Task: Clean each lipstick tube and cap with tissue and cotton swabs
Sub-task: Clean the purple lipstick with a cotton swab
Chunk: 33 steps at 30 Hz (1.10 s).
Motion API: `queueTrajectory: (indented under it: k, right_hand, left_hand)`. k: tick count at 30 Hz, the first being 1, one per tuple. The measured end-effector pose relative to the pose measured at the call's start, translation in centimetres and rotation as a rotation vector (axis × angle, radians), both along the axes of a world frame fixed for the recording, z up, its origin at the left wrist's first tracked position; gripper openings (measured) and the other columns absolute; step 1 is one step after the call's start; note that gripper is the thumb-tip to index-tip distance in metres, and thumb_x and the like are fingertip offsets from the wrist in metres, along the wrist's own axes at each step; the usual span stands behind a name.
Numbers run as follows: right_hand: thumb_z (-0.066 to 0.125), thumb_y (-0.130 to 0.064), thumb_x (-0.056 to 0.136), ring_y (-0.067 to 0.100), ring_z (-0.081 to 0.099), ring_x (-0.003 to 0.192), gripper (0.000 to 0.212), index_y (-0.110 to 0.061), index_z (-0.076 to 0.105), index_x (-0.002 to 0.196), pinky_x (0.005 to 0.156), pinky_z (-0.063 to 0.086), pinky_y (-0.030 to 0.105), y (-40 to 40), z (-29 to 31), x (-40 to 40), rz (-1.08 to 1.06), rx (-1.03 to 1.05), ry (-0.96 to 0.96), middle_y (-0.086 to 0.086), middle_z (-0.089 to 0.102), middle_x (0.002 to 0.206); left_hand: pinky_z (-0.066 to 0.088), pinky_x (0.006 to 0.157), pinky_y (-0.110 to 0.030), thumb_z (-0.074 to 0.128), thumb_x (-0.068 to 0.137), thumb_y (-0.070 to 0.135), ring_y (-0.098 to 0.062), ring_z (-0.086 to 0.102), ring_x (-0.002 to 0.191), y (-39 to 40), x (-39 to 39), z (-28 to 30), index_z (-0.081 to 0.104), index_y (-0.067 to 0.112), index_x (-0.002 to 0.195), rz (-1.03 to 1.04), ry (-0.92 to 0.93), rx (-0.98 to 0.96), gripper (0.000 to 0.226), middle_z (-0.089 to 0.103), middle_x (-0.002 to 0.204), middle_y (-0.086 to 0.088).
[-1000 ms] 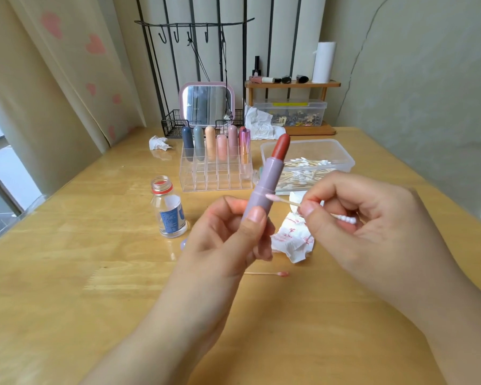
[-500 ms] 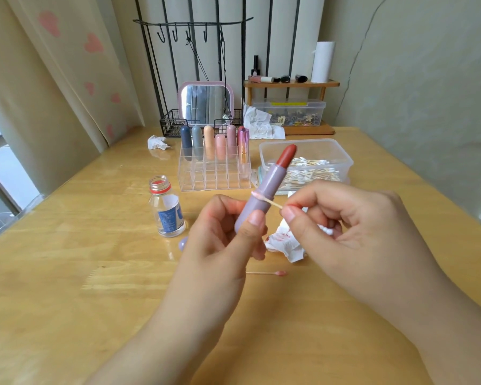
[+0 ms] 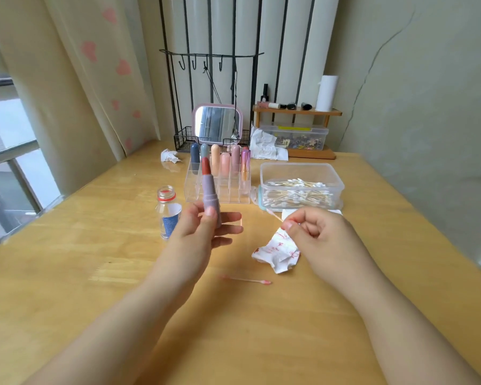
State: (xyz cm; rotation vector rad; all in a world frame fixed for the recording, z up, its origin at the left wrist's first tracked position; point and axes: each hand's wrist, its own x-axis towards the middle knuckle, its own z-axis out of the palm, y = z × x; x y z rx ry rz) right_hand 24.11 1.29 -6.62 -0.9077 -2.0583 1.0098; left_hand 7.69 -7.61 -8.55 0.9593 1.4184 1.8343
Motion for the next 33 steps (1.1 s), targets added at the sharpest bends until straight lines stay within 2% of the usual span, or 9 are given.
queueTrajectory:
  k: [4,6,9,11,15,21,26,29,33]
  right_hand:
    - [0.055,-0.016,0.094,0.005,0.046,0.045,0.015,-0.016,0.062,0.081,0.046,0.035,0.015,0.5,-0.6,-0.2,0.032,-0.127,-0.006,-0.007,0.058,0.05]
    - [0.054,-0.014,0.095,0.0,0.045,0.04,0.015,-0.014,0.062,0.082,0.043,0.035,0.011,0.6,-0.7,-0.2,0.037,-0.16,0.005,-0.014,0.054,0.044]
    - [0.055,-0.014,0.094,0.003,0.047,0.042,0.015,-0.015,0.063,0.082,0.046,0.039,0.012,0.7,-0.5,-0.2,0.033,-0.165,0.028,-0.014,0.055,0.046]
    - [0.056,-0.017,0.093,0.011,0.047,0.052,0.016,-0.018,0.064,0.079,0.054,0.038,0.021,0.9,-0.4,0.0,0.022,-0.148,0.022,-0.007,0.059,0.056]
    - [0.058,-0.019,0.091,0.012,0.047,0.054,0.016,-0.018,0.065,0.077,0.059,0.036,0.026,1.4,0.0,0.6,0.008,-0.152,0.001,-0.006,0.059,0.056]
    - [0.057,-0.02,0.092,0.0,0.038,0.036,0.014,-0.013,0.065,0.082,0.043,0.029,0.017,2.1,0.3,1.3,-0.008,-0.152,0.023,-0.013,0.051,0.041]
    - [0.057,-0.019,0.093,0.0,0.039,0.034,0.014,-0.014,0.065,0.081,0.037,0.027,0.011,2.2,0.8,1.6,-0.017,-0.151,0.049,-0.014,0.051,0.04]
    - [0.057,-0.021,0.092,0.001,0.036,0.033,0.015,-0.014,0.065,0.081,0.041,0.028,0.016,2.1,0.7,1.7,-0.012,-0.136,0.026,-0.013,0.05,0.04]
    - [0.058,-0.02,0.092,0.002,0.033,0.034,0.015,-0.014,0.065,0.08,0.045,0.027,0.02,2.1,0.5,1.5,0.006,-0.126,0.006,-0.011,0.047,0.041]
  left_hand:
    - [0.05,0.079,-0.028,0.042,0.1,0.019,-0.008,0.067,0.093,0.4,0.1,-0.3,0.05,0.023,0.101,0.028,0.183,-0.141,0.01,0.069,0.104,0.007]
    - [0.048,0.074,-0.024,0.051,0.096,0.023,-0.004,0.062,0.084,0.7,-0.1,-0.3,0.057,0.028,0.096,0.082,0.306,-0.195,0.008,0.068,0.095,0.01]
    - [0.034,0.049,-0.01,0.062,0.09,0.023,0.004,0.046,0.054,1.4,-0.2,0.2,0.064,0.027,0.086,0.176,0.36,-0.233,0.006,0.064,0.076,0.008]
    - [0.032,0.045,-0.008,0.066,0.087,0.02,0.004,0.047,0.052,2.1,-0.1,0.4,0.067,0.023,0.081,0.191,0.383,-0.266,0.007,0.065,0.072,0.007]
    - [0.03,0.046,-0.012,0.073,0.08,0.021,-0.004,0.046,0.055,3.4,0.5,-0.2,0.068,0.02,0.079,0.188,0.591,-0.42,0.005,0.059,0.065,0.009]
    - [0.031,0.051,-0.01,0.072,0.081,0.029,-0.004,0.049,0.066,4.4,1.2,-1.1,0.069,0.019,0.088,0.208,0.834,-0.544,0.013,0.056,0.07,0.011]
    - [0.034,0.058,-0.017,0.071,0.081,0.03,-0.01,0.053,0.076,4.8,1.3,-1.1,0.068,0.018,0.094,0.219,0.863,-0.577,0.018,0.06,0.08,0.008]
    - [0.035,0.064,-0.02,0.072,0.08,0.03,-0.01,0.054,0.078,4.9,1.4,-1.2,0.066,0.018,0.095,0.217,0.852,-0.579,0.021,0.061,0.082,0.008]
    - [0.037,0.059,-0.016,0.072,0.08,0.027,-0.011,0.055,0.079,4.9,1.6,-1.4,0.065,0.017,0.095,0.214,0.844,-0.583,0.02,0.061,0.082,0.007]
